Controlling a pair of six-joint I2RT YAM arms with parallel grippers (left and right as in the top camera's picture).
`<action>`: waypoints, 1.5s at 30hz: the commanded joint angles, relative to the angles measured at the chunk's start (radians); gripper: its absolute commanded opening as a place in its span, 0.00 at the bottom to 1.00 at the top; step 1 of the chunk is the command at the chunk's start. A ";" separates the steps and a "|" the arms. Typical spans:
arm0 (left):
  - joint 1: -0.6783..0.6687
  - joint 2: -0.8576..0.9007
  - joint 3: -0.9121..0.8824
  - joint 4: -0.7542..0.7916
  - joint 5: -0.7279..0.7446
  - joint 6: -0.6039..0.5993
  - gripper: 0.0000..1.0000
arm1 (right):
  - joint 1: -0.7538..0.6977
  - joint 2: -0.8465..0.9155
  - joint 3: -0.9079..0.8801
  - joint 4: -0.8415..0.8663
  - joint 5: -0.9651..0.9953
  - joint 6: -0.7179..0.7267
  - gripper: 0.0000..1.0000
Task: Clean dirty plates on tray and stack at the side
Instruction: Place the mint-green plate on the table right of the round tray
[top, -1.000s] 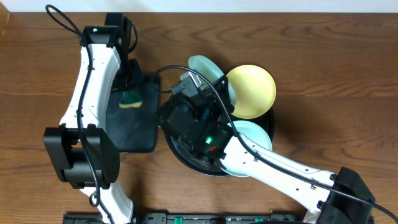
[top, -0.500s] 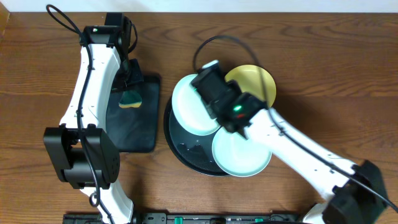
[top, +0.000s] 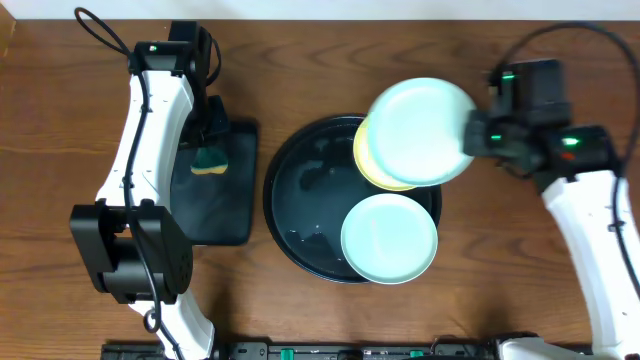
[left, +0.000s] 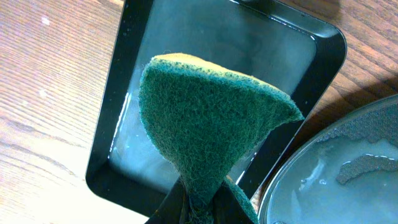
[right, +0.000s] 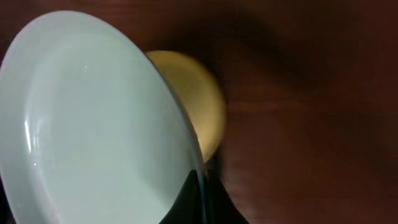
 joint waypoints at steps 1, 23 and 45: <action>0.002 -0.016 0.024 -0.005 -0.010 0.009 0.07 | -0.143 0.001 0.002 -0.040 -0.019 -0.027 0.01; 0.002 -0.016 0.023 -0.004 -0.010 0.009 0.08 | -0.439 0.042 -0.578 0.513 -0.018 -0.144 0.01; 0.002 -0.016 0.023 -0.003 -0.010 0.009 0.08 | -0.471 0.115 -0.470 0.422 -0.323 -0.148 0.49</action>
